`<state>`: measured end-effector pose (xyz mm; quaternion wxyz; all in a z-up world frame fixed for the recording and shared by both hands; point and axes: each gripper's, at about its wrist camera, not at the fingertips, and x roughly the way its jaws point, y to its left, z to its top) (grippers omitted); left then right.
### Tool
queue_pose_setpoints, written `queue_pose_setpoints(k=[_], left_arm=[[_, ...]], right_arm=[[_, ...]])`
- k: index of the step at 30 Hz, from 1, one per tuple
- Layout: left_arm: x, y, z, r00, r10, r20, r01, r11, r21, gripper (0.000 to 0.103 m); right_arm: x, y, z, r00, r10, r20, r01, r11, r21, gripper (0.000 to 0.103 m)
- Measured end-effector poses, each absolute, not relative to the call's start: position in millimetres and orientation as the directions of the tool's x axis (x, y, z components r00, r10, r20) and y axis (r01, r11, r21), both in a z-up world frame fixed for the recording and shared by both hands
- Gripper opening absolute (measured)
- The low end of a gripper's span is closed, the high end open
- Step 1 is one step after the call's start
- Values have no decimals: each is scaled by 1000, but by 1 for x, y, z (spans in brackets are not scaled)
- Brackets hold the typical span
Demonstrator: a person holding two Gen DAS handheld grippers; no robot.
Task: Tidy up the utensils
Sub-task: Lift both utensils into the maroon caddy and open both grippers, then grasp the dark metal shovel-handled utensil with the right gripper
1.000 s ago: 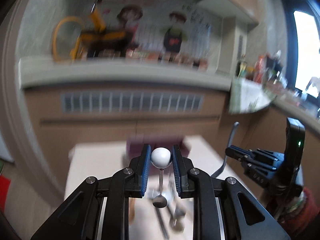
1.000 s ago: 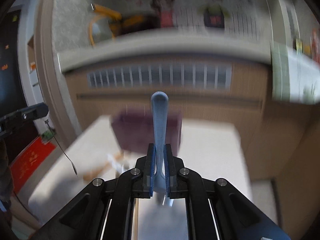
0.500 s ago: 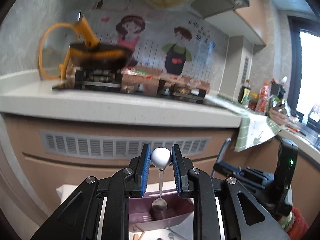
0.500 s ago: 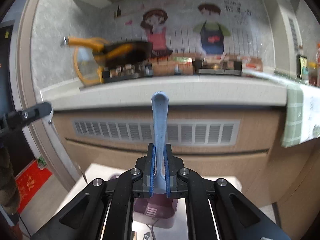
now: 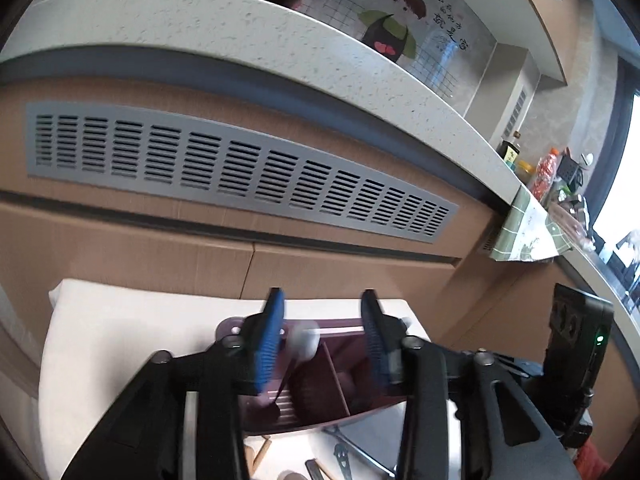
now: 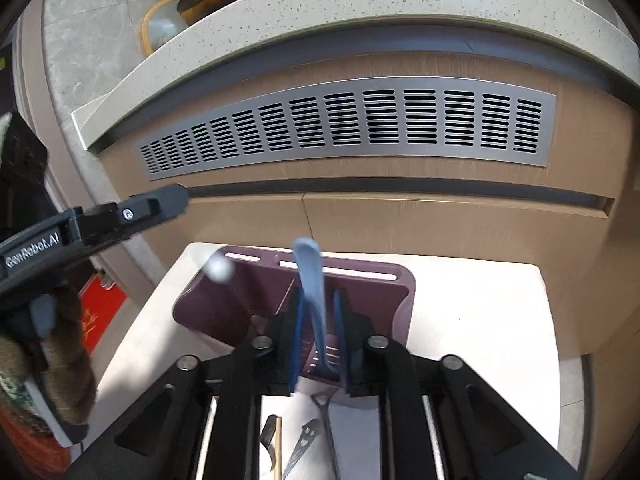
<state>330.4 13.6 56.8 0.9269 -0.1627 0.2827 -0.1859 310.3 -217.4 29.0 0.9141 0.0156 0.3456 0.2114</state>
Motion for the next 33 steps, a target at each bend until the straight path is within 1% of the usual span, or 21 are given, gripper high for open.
queue_pose_setpoints(k=[2,6,8,9,11,12,16,20,22,24,26,28,33], left_arm=[[318,17,56,783,-420,-459,243,886,-396,43],[281,29,50,805,-373,-462,202,904,-377,43],[257,35,37,795,-362,-487,187,910,-371,43],[248,37,30,787,-360,-502,181,911,-370,43],[228,40,10,765,-355,-536,166,914,-369,43],[217,41,-4,753,-345,-561,150,919,-364,43],[188,43,-39,714,-284,-640,94,945,-314,43],[168,46,-62,669,-275,-691,65,947,-314,43],[160,48,-69,663,-271,-698,60,949,-311,43],[155,50,-71,660,-263,-704,52,950,-306,43],[153,50,-72,657,-264,-707,51,950,-307,43],[153,50,-69,654,-262,-710,54,952,-301,43],[159,39,-69,639,-278,-717,79,951,-299,43]], right_arm=[[303,-221,33,690,383,-614,-372,915,153,18],[272,-234,41,751,352,-559,-367,926,90,20],[257,-243,33,748,349,-564,-371,925,82,21],[253,-246,26,733,354,-581,-377,922,86,21],[248,-247,3,670,365,-646,-398,912,101,21],[246,-246,-15,635,357,-686,-403,910,100,21],[249,-235,-66,523,335,-784,-418,902,107,21],[259,-223,-87,489,319,-812,-423,901,100,21],[261,-218,-85,501,321,-804,-427,899,93,22],[262,-218,-85,508,299,-808,-423,903,68,21],[256,-216,-85,520,271,-810,-420,907,34,9],[243,-219,-86,531,256,-808,-418,908,14,7],[206,-240,-85,538,273,-797,-403,914,41,6]])
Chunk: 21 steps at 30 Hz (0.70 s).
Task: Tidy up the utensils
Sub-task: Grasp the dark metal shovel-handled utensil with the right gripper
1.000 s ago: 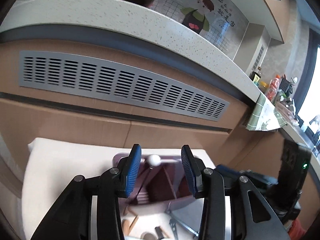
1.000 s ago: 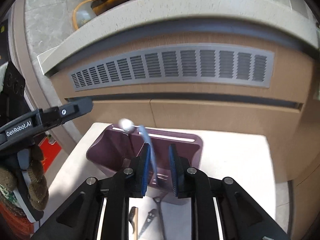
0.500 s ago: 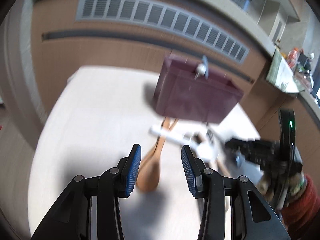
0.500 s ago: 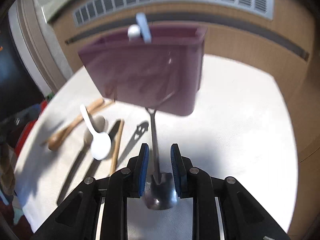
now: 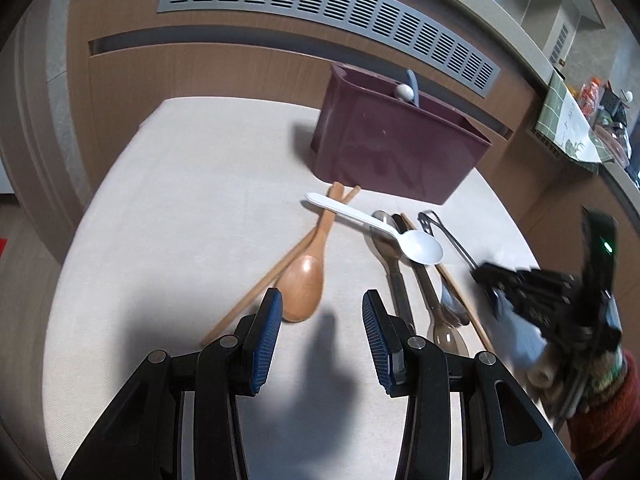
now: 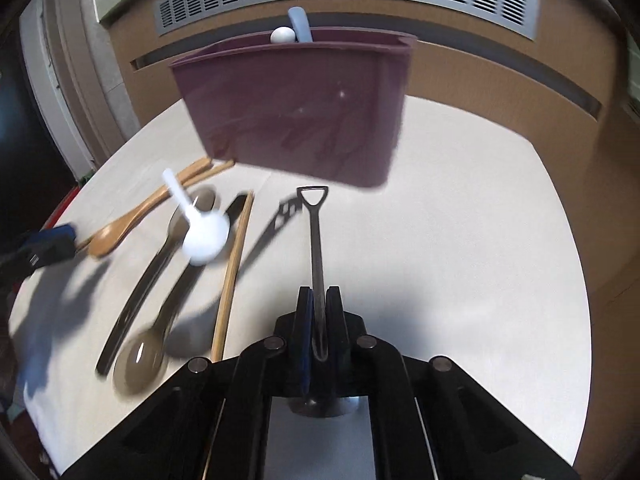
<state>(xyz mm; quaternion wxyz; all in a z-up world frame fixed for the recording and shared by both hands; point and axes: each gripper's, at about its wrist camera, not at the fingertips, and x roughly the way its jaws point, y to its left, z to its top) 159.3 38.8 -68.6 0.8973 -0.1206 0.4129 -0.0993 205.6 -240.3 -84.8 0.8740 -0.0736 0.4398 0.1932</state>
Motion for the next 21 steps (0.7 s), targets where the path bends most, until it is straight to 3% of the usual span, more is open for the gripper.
queue_pose_setpoints(k=[7,10,15,21], left_arm=[[180,14,-67,618,-349,-704,185,935,-301,43],[208,5,-57,634,-359,-685,221,933,-284,43],[262,-5,-55,622,-340,-706,218,940,-261,43],[289,-22,-73,521,-381,-764,293,920,-259,43]], right_arm=[[153,-265,-86,517,322,-793,-410,907,101,8],[150,-260,-89,510,371,-776,-421,894,151,20],[147,-253,-91,520,363,-773,-429,894,131,26],[141,-247,-91,511,369,-776,-475,874,103,40]])
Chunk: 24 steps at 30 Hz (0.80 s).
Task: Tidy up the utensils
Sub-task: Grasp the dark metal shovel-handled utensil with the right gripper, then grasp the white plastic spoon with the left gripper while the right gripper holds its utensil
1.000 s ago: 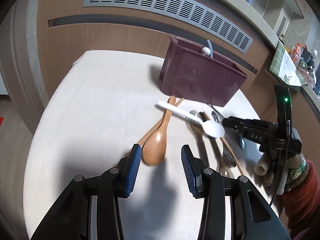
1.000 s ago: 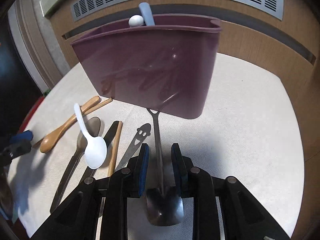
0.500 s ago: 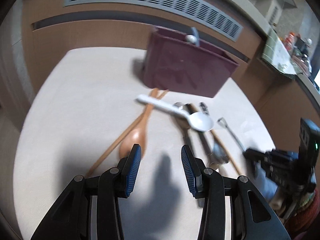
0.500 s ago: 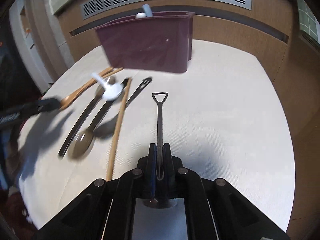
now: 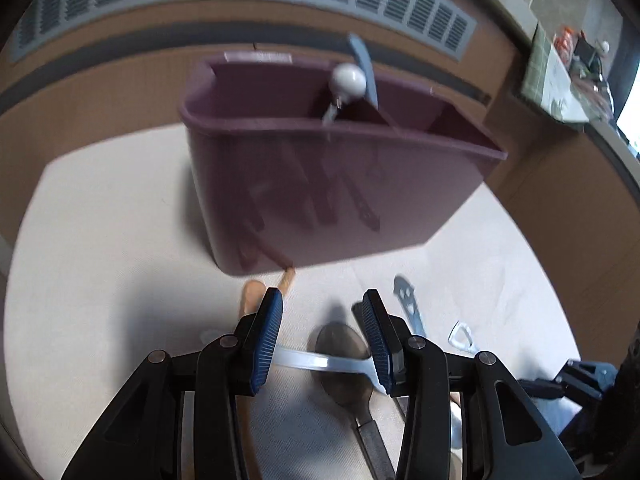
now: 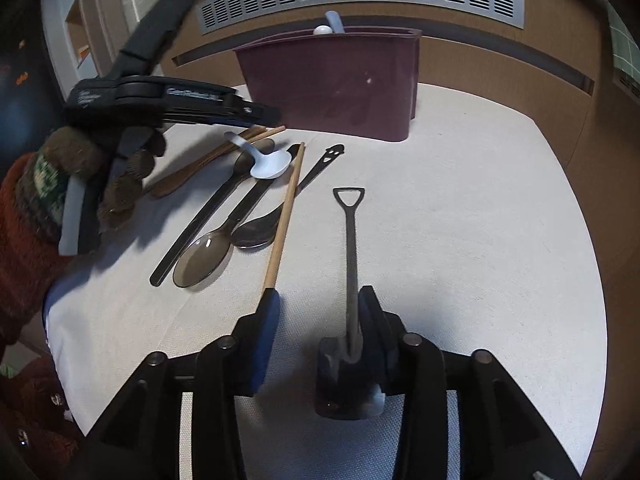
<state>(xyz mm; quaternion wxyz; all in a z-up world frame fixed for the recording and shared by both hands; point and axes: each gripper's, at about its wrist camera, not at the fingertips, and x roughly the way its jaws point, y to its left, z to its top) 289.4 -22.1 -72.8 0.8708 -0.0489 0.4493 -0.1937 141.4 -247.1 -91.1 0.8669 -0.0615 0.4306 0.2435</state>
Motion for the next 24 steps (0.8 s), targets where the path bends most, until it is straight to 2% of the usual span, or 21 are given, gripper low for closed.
queue_pose_setpoints(k=[3,7,12,15,17,19,24], left_arm=[[280,-18,-77,495,-390,-776,301,915,-268,43],[244,-3,-81,463,-423,-779,295,902,-314,43],[202,9,-81,457,-434,-776,286,898,-333,43],[180,9,-82,445,-449,-775,289,891,-349,43],[164,6,-83,447,-435,-781,307,895,-323,43],[154,-2,-83,451,-420,-788,328,899,-292,43],[140,-12,-82,410,-449,-794,383,875,-297,43]], right_arm=[[141,-247,-91,505,374,-778,-481,870,106,43],[148,-253,-91,476,425,-770,-462,866,192,49],[151,-254,-91,455,445,-772,-472,855,215,50],[157,-251,-90,457,424,-782,-459,865,201,45],[164,-248,-90,472,384,-794,-442,882,164,32],[173,-245,-90,486,338,-806,-424,897,121,27],[191,-231,-91,508,273,-817,-424,905,39,26]])
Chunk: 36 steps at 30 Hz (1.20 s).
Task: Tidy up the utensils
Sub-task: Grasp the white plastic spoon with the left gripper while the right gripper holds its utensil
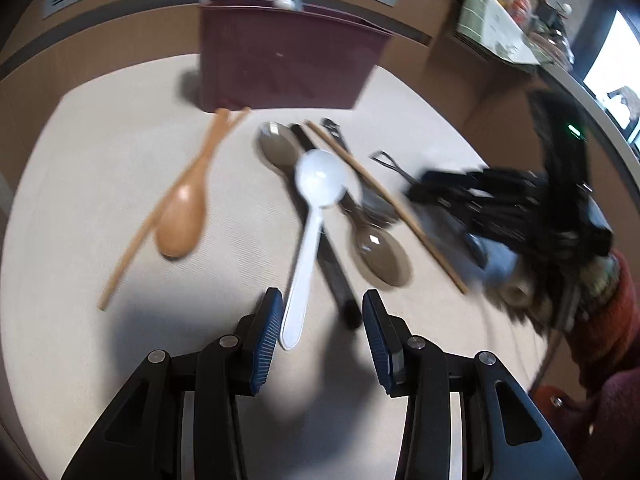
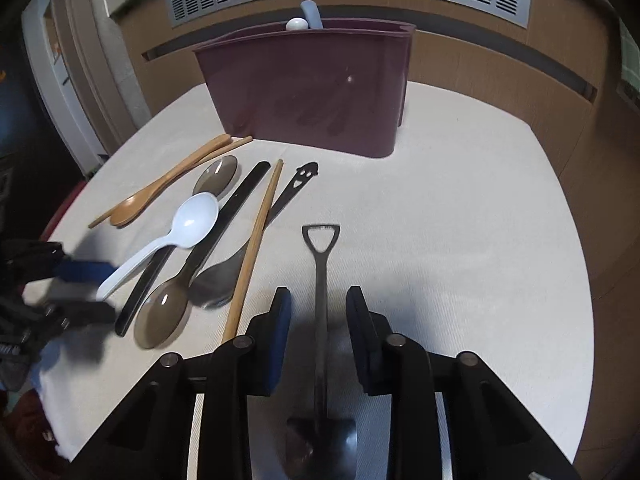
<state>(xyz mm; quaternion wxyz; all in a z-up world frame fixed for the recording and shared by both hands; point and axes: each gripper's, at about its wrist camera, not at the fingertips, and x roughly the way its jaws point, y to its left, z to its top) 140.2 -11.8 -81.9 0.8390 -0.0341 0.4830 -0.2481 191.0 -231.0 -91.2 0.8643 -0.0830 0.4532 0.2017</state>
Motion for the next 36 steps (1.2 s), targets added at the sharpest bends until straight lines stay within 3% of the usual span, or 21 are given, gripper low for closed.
queue_pose_setpoints(k=[4,9,16,22,36], left_arm=[[143,-17,-74,453,-415,-789,376,891,-252,43],[161,-23,-63,547,-333,-768,324,930,-172,43],[176,-51,-72,497,-373,-783,367,909,-200,43],[181,-51,-73,551,-295,-781,324,938,-125,43],[212,-69,-77,517,-309,-798,397,913,-96,43]], right_arm=[[194,-223,-90,537,224,-813,-427,904,-33,5],[186,-242,-82,553,240,-798,-373,928,21,5],[161,-280,-73,587,241,-773,-285,955,82,5],[159,-290,-69,606,238,-759,-259,961,95,5],[153,-291,-70,612,256,-748,-264,958,112,5]])
